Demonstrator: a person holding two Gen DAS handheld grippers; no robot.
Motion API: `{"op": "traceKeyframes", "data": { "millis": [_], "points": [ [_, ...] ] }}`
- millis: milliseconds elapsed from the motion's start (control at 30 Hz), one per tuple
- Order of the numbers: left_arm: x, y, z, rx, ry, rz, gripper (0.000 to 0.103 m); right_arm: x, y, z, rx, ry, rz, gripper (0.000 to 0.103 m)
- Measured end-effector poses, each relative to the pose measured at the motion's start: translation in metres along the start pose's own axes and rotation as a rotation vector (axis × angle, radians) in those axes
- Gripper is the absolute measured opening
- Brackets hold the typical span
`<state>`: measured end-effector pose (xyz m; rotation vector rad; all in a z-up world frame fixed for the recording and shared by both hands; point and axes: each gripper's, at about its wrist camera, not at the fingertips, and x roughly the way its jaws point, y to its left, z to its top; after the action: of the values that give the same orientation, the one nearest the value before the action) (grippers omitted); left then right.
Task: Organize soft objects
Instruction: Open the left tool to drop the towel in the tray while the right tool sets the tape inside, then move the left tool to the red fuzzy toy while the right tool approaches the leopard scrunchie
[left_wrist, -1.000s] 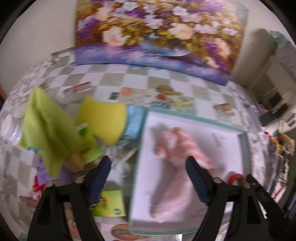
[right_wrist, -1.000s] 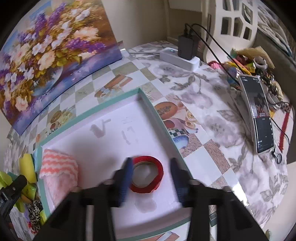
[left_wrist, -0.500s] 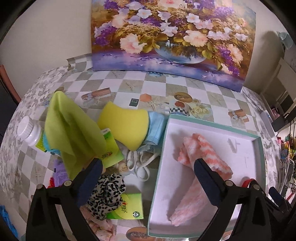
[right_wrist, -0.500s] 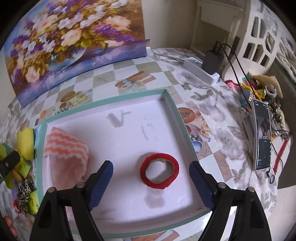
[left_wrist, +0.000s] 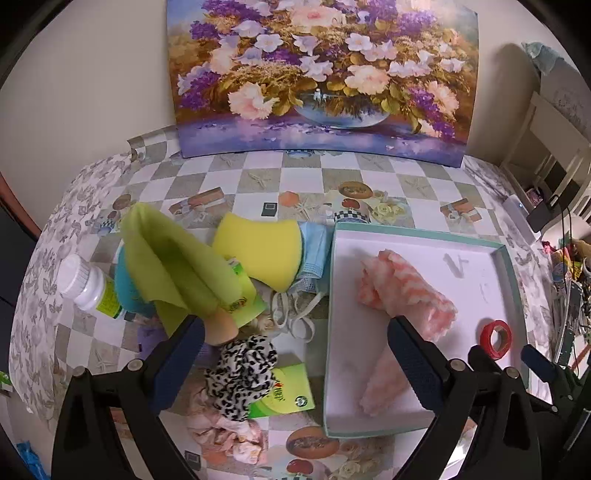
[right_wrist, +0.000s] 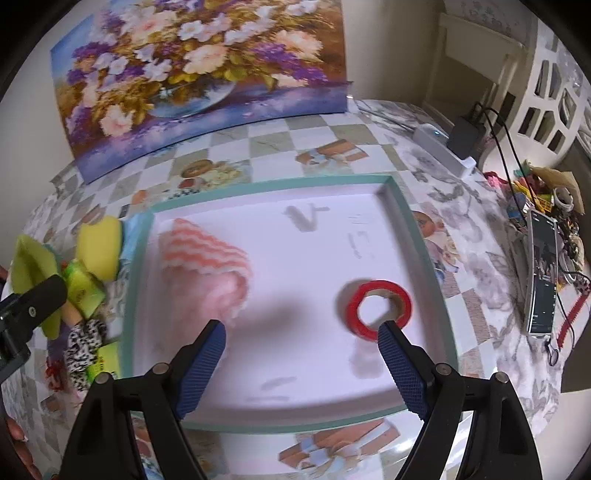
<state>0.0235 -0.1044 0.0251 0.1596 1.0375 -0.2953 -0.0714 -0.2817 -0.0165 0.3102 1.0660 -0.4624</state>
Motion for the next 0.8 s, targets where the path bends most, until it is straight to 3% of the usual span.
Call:
{"op": "traceKeyframes", "data": {
  "millis": [300, 500, 800],
  "points": [
    [-0.016, 0.057, 0.000, -0.069, -0.032, 0.077, 0.099, -0.014, 0.042, -0.006, -0.070, -0.020, 0.106, 0.087],
    [-0.019, 0.091, -0.009, -0.155, -0.033, 0.055, 0.099, -0.009, 0.067, -0.011, -0.087, 0.022, 0.147, 0.087],
    [-0.007, 0.123, -0.024, -0.217, 0.005, 0.077, 0.099, -0.005, 0.129, -0.029, -0.234, 0.062, 0.238, 0.087]
  ]
}}
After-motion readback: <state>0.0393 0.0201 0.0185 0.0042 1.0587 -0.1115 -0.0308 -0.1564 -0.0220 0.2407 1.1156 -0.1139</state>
